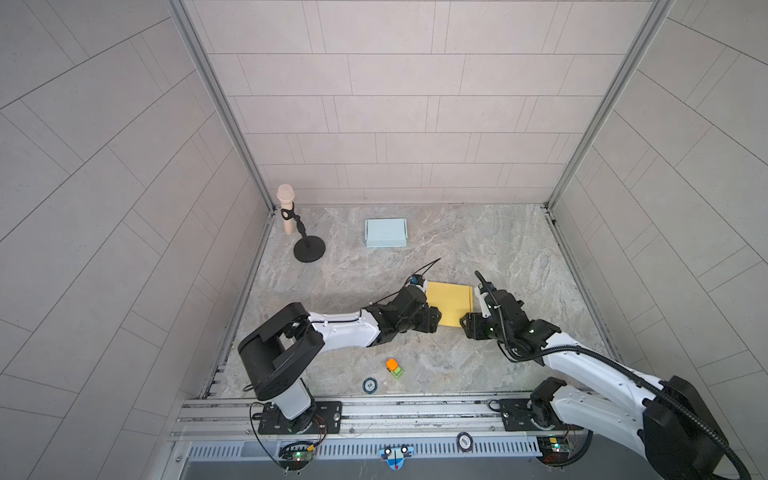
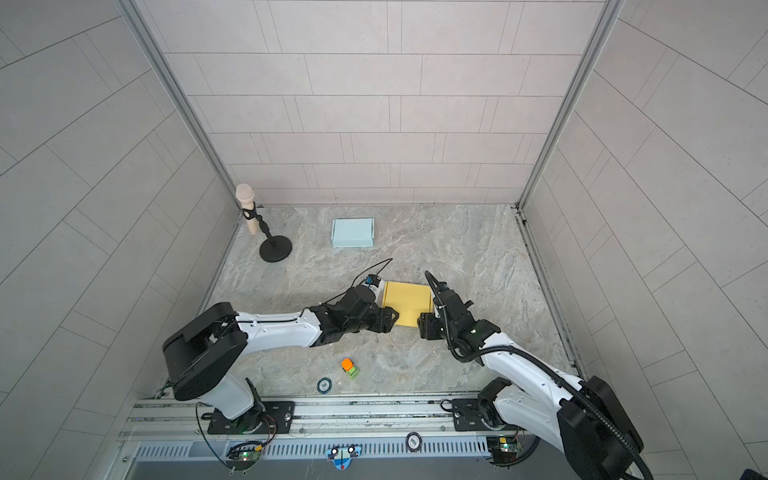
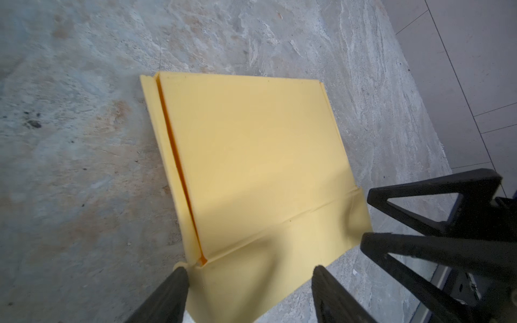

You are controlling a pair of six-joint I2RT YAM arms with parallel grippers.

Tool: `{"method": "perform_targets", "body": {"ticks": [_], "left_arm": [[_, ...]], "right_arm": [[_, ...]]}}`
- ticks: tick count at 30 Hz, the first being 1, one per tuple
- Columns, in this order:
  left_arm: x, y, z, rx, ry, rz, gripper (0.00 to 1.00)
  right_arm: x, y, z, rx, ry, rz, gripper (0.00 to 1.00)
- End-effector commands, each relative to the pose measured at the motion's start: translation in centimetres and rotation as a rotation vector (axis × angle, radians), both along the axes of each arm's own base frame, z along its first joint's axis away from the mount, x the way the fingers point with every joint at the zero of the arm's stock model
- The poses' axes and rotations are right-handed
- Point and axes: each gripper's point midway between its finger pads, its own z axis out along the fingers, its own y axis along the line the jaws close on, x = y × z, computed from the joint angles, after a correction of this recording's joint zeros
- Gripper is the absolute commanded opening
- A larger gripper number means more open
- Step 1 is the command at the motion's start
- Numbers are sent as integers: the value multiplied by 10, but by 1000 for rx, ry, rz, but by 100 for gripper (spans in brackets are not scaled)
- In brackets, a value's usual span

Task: Fold the paper box

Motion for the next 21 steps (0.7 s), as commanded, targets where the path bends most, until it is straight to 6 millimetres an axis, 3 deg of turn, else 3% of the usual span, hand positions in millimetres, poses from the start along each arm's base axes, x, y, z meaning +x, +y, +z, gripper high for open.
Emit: {"method": "perform_targets", "body": {"ticks": [1, 14, 21], "left_arm": [[-3, -7, -2, -30, 14, -11, 73], [-9, -15, 7, -65, 14, -23, 69], [-10, -14, 1, -49, 23, -16, 67]], "right_arm": [[2, 5, 0, 23, -5, -8, 64], [0, 16, 14, 78, -23, 5, 63], [0, 14, 9, 62, -17, -4, 63]]}}
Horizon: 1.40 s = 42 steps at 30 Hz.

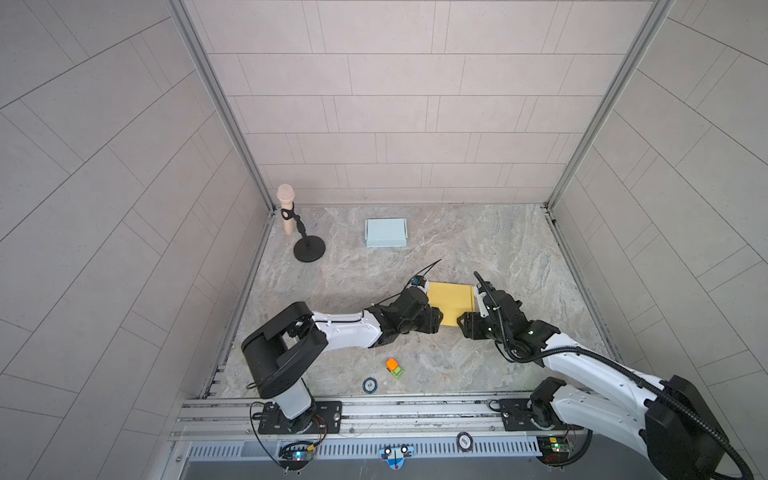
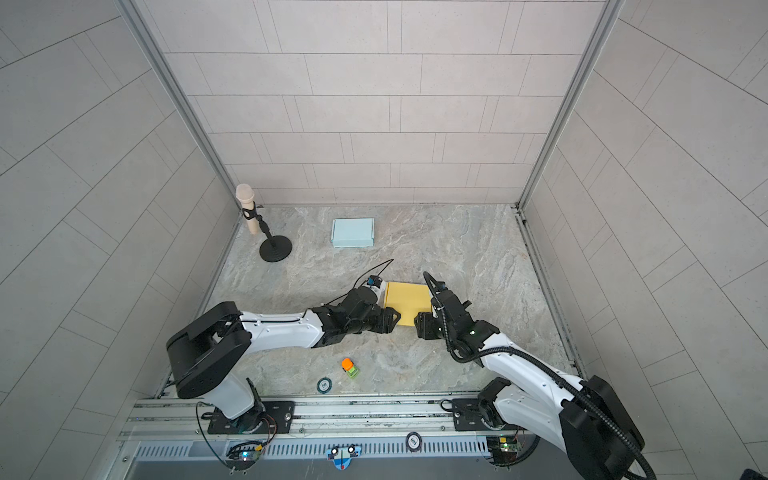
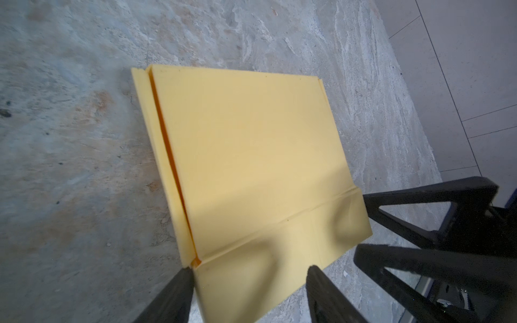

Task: Fold the paper box

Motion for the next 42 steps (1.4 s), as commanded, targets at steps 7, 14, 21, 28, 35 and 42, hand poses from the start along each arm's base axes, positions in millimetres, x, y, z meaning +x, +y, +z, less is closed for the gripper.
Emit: {"method": "perform_targets", "body": {"ticks": [7, 14, 21, 28, 35, 42], "left_arm": [[-4, -6, -10, 9, 7, -17, 63], [1, -3, -18, 51, -5, -9, 57], [7, 3, -21, 110, -36, 4, 53], [8, 6, -20, 131, -51, 4, 52], [11, 1, -25, 132, -50, -1, 48], [13, -1, -26, 130, -50, -2, 43]], "right_arm": [[4, -3, -7, -26, -6, -25, 62], [7, -7, -7, -59, -13, -35, 61], [11, -9, -12, -88, -5, -39, 60], [12, -10, -14, -96, -6, -40, 60], [15, -11, -16, -99, -5, -40, 58], [19, -7, -19, -83, 0, -38, 54]]}}
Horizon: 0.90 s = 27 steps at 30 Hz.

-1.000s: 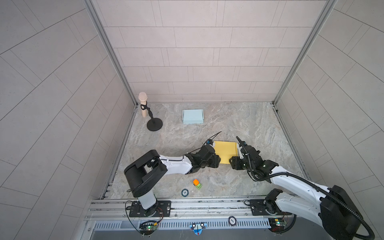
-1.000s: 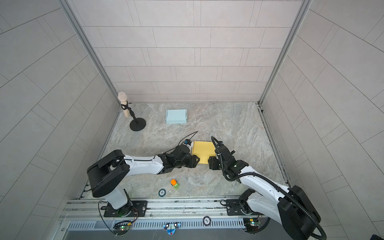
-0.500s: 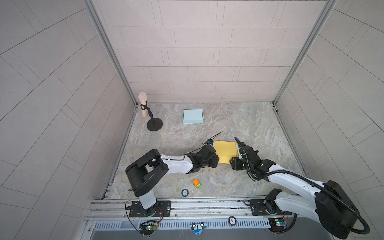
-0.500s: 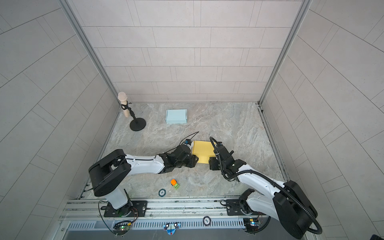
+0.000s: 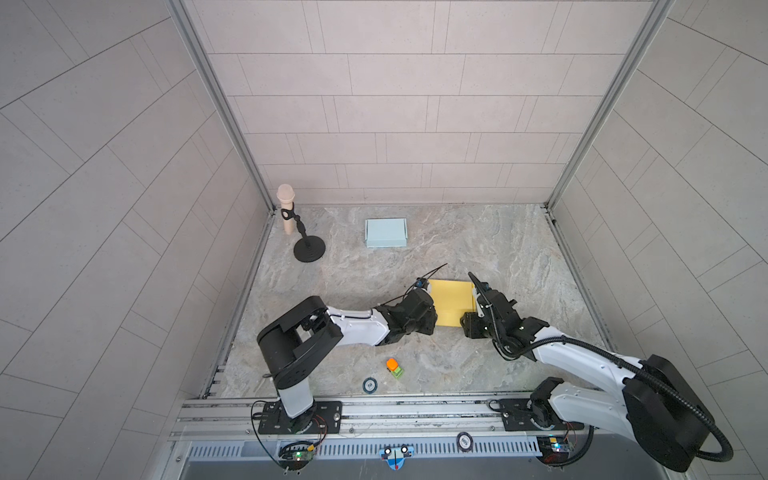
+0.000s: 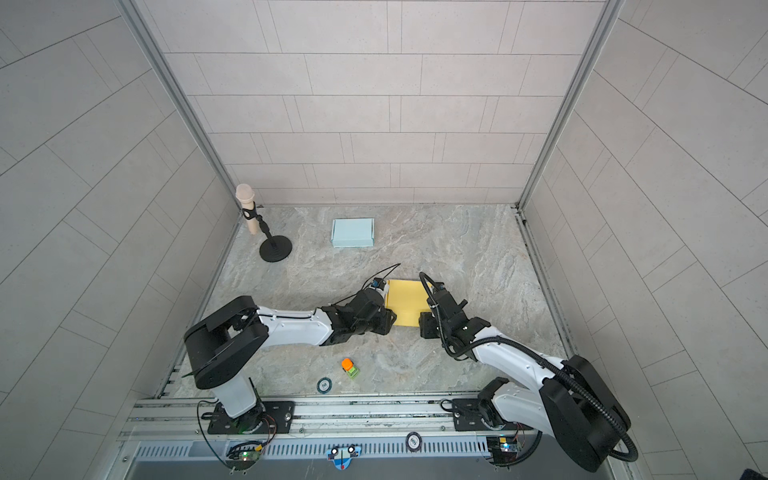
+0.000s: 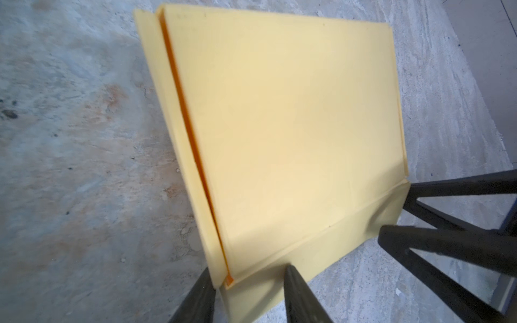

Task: Fold the paper box

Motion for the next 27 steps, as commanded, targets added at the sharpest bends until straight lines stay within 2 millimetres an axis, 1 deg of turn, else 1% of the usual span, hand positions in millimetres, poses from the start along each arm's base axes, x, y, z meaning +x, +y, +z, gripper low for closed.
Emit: {"method": "perform_targets", "body": {"ticks": [1, 4, 6, 11, 15, 18, 22, 27], "left_arm": [[2, -6, 2, 0, -11, -13, 43], [0, -8, 6, -18, -9, -21, 43], [-1, -9, 14, -40, -16, -24, 44], [-3, -12, 31, -78, -28, -35, 50], [-6, -13, 38, -91, -33, -39, 52], [-6, -12, 38, -91, -32, -37, 52], [-8, -13, 36, -89, -27, -40, 52], [-6, -13, 28, -70, -24, -35, 51]], "right_arm": [[9, 7, 8, 31, -28, 4, 54], [8, 14, 13, 69, -23, 15, 54], [7, 16, 18, 94, -27, 17, 55], [2, 14, 32, 109, -46, 13, 56], [-1, 12, 38, 115, -53, 13, 58], [-2, 11, 34, 110, -46, 9, 58], [-2, 15, 32, 122, -35, 17, 59], [1, 10, 27, 77, -42, 5, 58]]}}
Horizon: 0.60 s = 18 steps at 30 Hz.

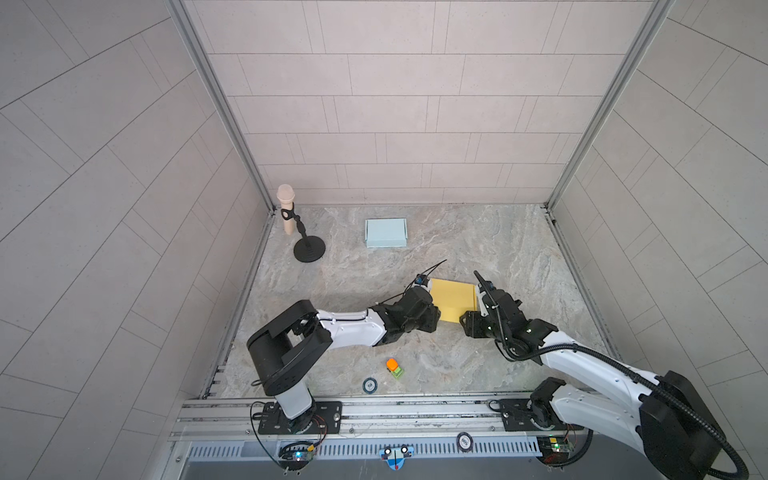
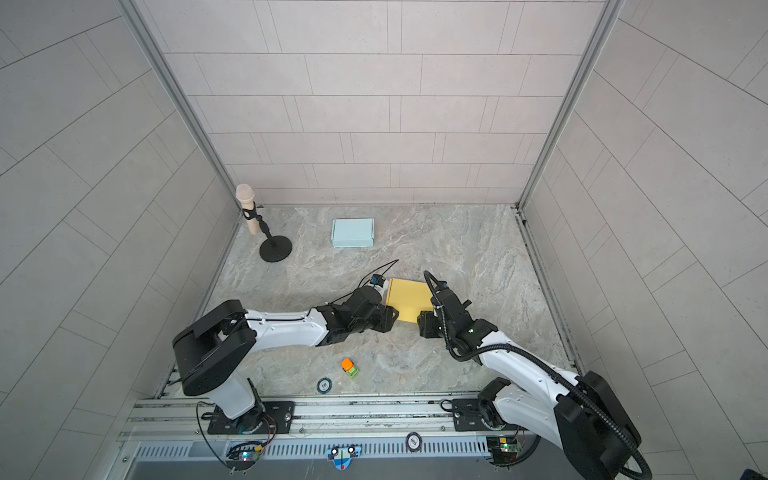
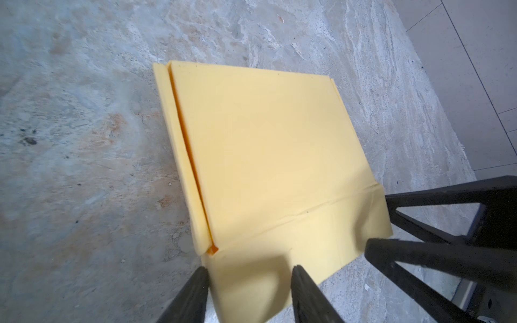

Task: Fold the paper box

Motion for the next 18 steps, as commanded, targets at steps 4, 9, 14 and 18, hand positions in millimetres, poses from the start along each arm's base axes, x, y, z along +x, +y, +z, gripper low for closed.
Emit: {"method": "perform_targets", "body": {"ticks": [4, 9, 14, 18], "left_arm": [[0, -6, -9, 22, 2, -14, 48], [5, -5, -18, 45, 5, -7, 44], [11, -4, -23, 51, 6, 2, 42], [14, 0, -27, 59, 8, 15, 41]], "right_arm": [[9, 0, 0, -42, -16, -6, 56], [12, 1, -4, -49, -12, -5, 54], [16, 2, -6, -63, -12, -4, 52], [19, 2, -8, -73, -10, -6, 52]]}}
